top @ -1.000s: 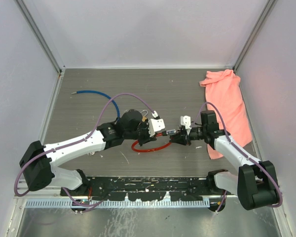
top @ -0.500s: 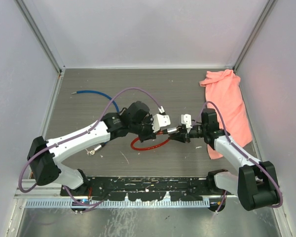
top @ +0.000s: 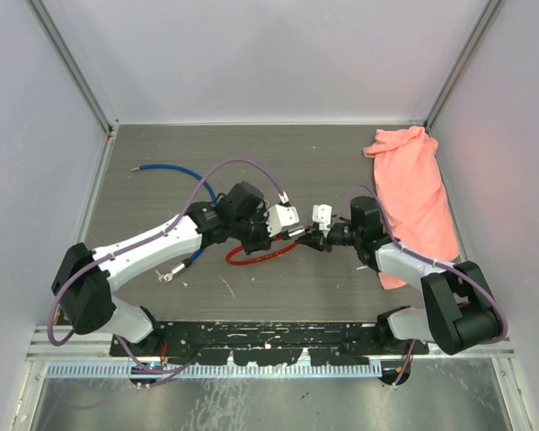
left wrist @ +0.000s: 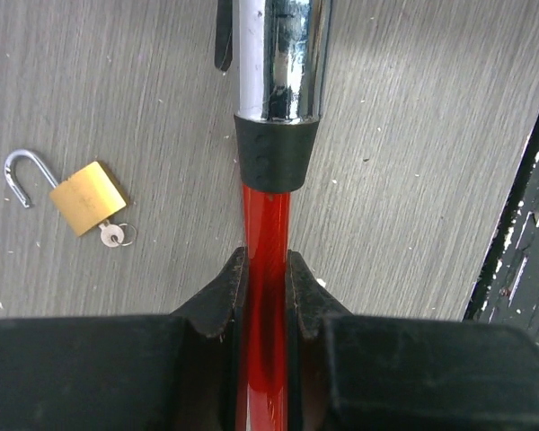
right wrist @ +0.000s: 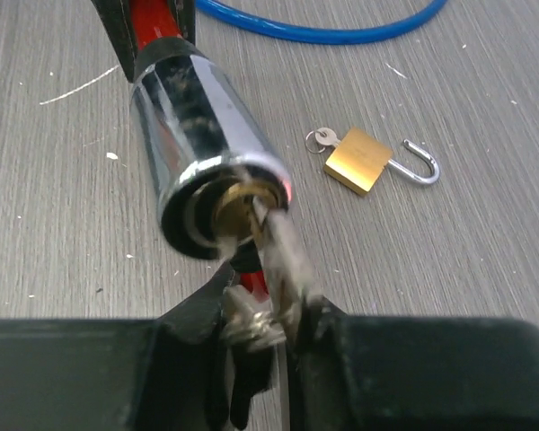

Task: Lock with the key
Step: Lock the lock, then remove the key from the lock.

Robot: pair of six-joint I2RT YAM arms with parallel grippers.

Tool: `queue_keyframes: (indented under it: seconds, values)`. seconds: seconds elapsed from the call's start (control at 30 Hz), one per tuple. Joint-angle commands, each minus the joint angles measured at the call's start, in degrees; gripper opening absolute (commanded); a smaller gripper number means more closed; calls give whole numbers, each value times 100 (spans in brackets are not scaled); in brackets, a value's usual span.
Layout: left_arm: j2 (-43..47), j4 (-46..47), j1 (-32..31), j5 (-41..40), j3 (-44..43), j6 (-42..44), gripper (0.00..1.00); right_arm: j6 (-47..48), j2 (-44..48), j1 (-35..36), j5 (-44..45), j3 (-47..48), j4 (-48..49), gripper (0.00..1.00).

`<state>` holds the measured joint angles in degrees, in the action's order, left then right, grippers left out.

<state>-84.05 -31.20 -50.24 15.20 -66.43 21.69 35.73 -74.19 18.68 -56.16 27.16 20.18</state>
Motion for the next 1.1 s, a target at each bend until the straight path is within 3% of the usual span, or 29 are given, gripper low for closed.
queue_keyframes:
  seconds: [0.0,0.2,0.3,0.4,0.57,0.77,0.9,1.07]
  values:
    - [-246,-345,303,298,420,-101,0,-2,-86,51,17,411,586,4]
    - [-469,-483,409,525,301,-92,0,-93,-319,51,-161,448,548,8]
    - [-630,-521,409,659,72,-66,0,-73,-162,57,-404,383,531,17]
    - [-814,-719,425,684,-205,22,0,33,29,-24,-390,403,259,33]
    - [-888,-794,537,796,-272,79,0,174,162,-658,-818,674,-454,41]
    - [-790,-777,583,853,-279,87,0,1543,465,-1052,-966,903,-2064,56]
    - [-753,-792,593,911,-283,130,0,2545,476,-1495,-1230,1387,-3337,59]
    - [-777,-873,589,956,-365,202,0,5460,-26,-1629,-1287,2889,-7132,60]
